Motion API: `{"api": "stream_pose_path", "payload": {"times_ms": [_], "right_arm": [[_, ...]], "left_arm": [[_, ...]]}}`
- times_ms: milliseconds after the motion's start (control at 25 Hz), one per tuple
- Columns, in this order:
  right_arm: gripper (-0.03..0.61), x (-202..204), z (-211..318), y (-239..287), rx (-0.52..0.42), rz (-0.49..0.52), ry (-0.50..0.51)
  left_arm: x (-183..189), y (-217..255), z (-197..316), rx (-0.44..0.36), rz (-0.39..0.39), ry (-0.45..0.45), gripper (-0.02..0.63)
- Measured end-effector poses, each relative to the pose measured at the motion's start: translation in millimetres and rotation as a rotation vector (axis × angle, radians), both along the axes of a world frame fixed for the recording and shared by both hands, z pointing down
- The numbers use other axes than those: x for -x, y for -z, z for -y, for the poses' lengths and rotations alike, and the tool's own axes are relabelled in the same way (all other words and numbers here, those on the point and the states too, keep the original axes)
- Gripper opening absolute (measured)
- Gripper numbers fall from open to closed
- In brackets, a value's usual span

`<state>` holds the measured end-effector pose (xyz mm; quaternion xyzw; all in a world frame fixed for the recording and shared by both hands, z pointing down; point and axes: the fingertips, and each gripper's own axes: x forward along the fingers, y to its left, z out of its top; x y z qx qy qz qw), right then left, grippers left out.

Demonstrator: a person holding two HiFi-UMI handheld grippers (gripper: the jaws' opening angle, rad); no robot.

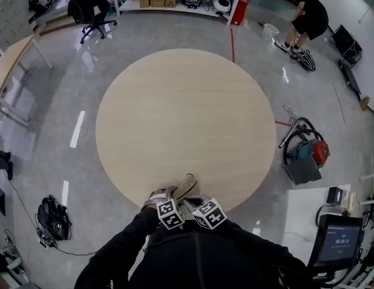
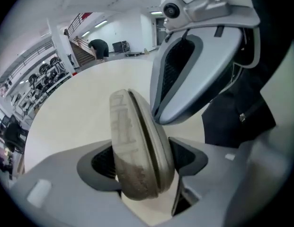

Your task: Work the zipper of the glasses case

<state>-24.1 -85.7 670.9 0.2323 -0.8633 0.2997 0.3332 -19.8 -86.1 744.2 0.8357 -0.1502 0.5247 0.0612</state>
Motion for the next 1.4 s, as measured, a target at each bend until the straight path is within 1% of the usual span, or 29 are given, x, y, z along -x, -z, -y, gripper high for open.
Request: {"api": "stream_pose_path", "payload": {"times_ms": [80, 160, 240, 320, 400, 520, 600, 680, 720, 800, 840, 880, 920, 960, 1000, 1040, 1080, 1160, 1200, 1240, 1320, 1400], "right_arm": [[0.003, -5, 3, 2, -0.004, 0.008, -0.025], [0.003, -14, 10, 5, -0.012, 0.013, -0.07], [0.003, -27, 20, 6, -0.015, 0.008, -0.142], [0.003, -43, 31, 4, 0.001, 0.018, -0.229], [0.003, -57, 39, 4, 0.027, 0.043, -0.3], [0.003, -72, 48, 6, 0.023, 0.044, -0.336], [0.003, -78, 52, 12, 0.005, 0.049, -0.345], [0.005, -81, 57, 22, 0.0, 0.091, -0.362], [0.005, -82, 59, 29, 0.009, 0.132, -0.375], [0.005, -81, 66, 49, 0.057, 0.267, -0.412], [0.005, -80, 70, 59, 0.088, 0.35, -0.438], [0.005, -80, 75, 66, 0.117, 0.425, -0.472], [0.005, -79, 80, 67, 0.141, 0.476, -0.508], [0.005, -76, 83, 63, 0.156, 0.492, -0.531], [0.005, -73, 85, 59, 0.154, 0.48, -0.533], [0.005, -70, 84, 59, 0.13, 0.455, -0.515], [0.005, -68, 82, 63, 0.092, 0.439, -0.483], [0.005, -66, 79, 77, 0.03, 0.455, -0.413], [0.014, -66, 77, 81, 0.023, 0.471, -0.389], [0.042, -67, 76, 81, 0.029, 0.484, -0.377], [0.094, -70, 81, 81, 0.041, 0.512, -0.375], [0.126, -71, 91, 89, 0.023, 0.543, -0.373]], "left_arm": [[1, 3, 0, 0.031, -0.047, 0.038, 0.322], [4, 6, 2, 0.063, -0.081, 0.055, 0.316], [8, 8, 3, 0.097, -0.105, 0.069, 0.31], [13, 11, 3, 0.151, -0.14, 0.108, 0.304], [14, 15, 2, 0.252, -0.225, 0.191, 0.301], [12, 36, 2, 0.415, -0.408, 0.326, 0.299], [11, 55, 2, 0.467, -0.507, 0.368, 0.297], [11, 80, 1, 0.476, -0.595, 0.367, 0.291], [10, 95, 2, 0.474, -0.643, 0.358, 0.287], [11, 128, 6, 0.467, -0.73, 0.327, 0.282], [11, 140, 8, 0.464, -0.754, 0.311, 0.281], [10, 145, 10, 0.459, -0.756, 0.3, 0.28], [6, 142, 13, 0.446, -0.737, 0.296, 0.277], [1, 133, 16, 0.43, -0.705, 0.299, 0.275], [-3, 123, 20, 0.416, -0.682, 0.311, 0.273], [-6, 118, 27, 0.414, -0.684, 0.339, 0.275], [-5, 118, 36, 0.422, -0.71, 0.378, 0.271], [6, 127, 56, 0.447, -0.794, 0.457, 0.27], [14, 131, 64, 0.463, -0.84, 0.495, 0.27], [23, 135, 70, 0.482, -0.891, 0.536, 0.27], [38, 147, 84, 0.517, -1.021, 0.617, 0.27], [47, 167, 101, 0.542, -1.173, 0.672, 0.27]]}}
